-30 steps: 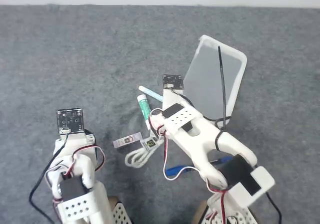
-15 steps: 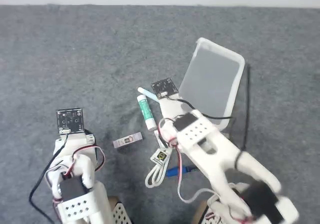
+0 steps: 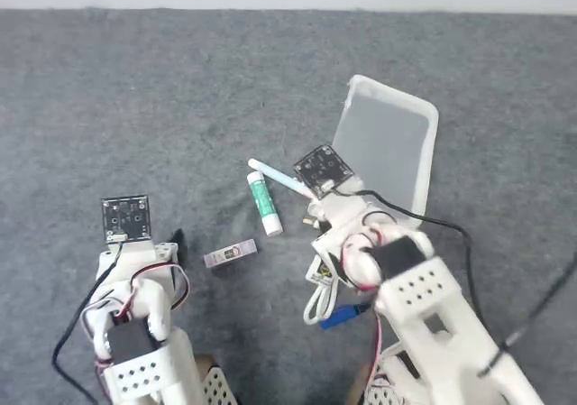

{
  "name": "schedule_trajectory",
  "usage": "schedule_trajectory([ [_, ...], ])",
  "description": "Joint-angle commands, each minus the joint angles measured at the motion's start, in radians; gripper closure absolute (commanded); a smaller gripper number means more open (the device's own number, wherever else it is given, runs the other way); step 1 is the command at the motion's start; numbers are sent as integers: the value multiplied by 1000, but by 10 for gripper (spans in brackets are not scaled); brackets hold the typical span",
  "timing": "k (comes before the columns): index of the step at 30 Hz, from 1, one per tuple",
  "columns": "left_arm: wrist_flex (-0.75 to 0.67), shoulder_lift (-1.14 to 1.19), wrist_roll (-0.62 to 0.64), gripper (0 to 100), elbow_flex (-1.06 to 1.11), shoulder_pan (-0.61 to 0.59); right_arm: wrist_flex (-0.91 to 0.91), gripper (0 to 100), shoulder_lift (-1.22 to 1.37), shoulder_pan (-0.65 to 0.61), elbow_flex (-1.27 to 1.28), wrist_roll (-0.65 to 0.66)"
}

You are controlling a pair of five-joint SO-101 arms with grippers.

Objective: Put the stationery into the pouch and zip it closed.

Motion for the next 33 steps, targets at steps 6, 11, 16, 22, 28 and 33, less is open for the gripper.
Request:
schedule_trajectory([
  [6,17,-17,126,688,-143,157,-4,993,-278,19,69,14],
  [11,20,-17,226,687,-202,290,-4,993,-415,19,126,21],
  [16,14,-17,262,686,-275,384,-2,993,-530,21,170,23],
  [22,14,-17,264,685,-328,591,-1,993,-636,108,196,23],
  [28,-71,-15,204,686,-346,700,5,993,-697,120,221,21],
  [33,-138,-12,184,687,-341,756,8,993,-746,124,222,18],
])
